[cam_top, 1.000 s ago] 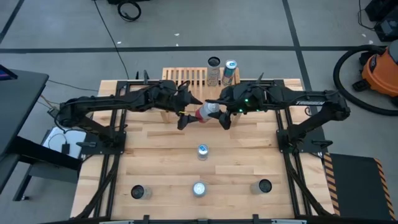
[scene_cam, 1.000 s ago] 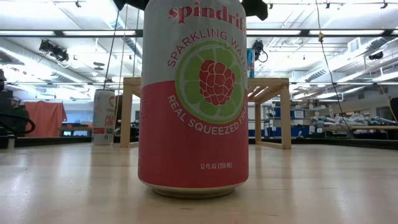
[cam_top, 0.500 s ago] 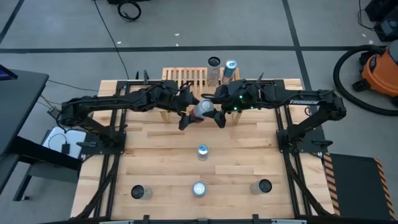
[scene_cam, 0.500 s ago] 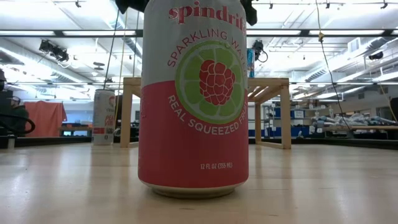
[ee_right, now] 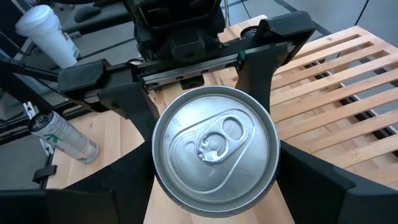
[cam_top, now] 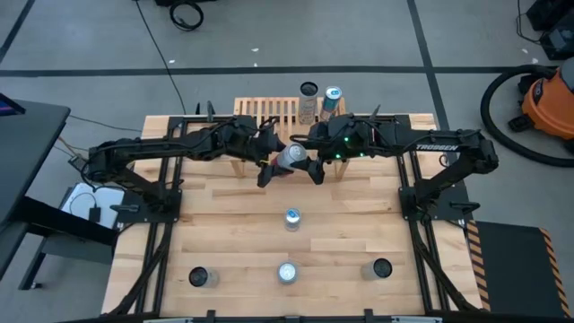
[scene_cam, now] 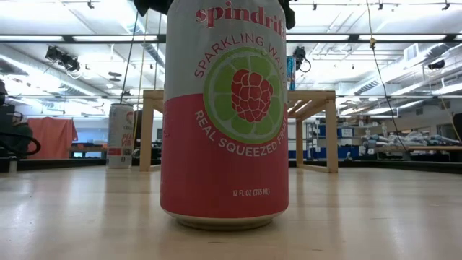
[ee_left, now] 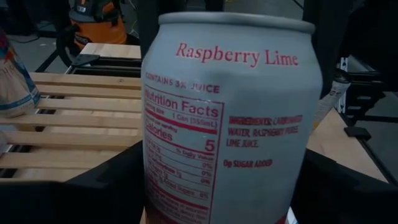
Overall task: Place canned beverage on shelf
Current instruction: Put the top pink and white soda can on the shelf
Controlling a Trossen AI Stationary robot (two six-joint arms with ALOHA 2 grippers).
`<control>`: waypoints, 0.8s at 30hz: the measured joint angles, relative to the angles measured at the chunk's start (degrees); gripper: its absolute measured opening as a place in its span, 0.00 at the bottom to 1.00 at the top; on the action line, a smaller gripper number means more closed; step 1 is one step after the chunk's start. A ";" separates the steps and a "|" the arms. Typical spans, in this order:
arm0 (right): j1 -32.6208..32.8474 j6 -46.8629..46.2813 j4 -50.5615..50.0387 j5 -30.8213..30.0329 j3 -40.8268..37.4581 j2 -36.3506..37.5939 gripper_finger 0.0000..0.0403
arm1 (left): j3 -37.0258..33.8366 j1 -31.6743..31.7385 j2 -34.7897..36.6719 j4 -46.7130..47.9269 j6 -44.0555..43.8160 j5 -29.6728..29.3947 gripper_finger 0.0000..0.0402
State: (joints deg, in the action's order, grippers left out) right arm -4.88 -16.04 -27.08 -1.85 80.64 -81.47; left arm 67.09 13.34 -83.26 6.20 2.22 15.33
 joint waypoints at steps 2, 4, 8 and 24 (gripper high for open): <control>-0.25 0.17 0.10 0.00 0.00 0.00 0.74 | 0.00 0.41 0.00 -0.06 0.04 0.03 0.72; -0.59 0.27 0.27 0.00 0.00 0.00 0.74 | 0.00 1.03 0.00 -0.13 0.30 0.26 0.72; -0.99 1.33 0.88 0.00 0.00 0.59 0.78 | 0.00 2.59 0.00 -1.59 0.59 0.75 0.72; -0.87 7.07 2.83 -5.00 0.15 12.15 0.83 | -0.07 11.87 -0.06 -5.07 2.81 2.40 0.72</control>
State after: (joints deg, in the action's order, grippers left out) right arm -5.74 -8.96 -24.25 -6.84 80.79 -69.32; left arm 67.02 25.22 -83.32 1.13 5.03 17.74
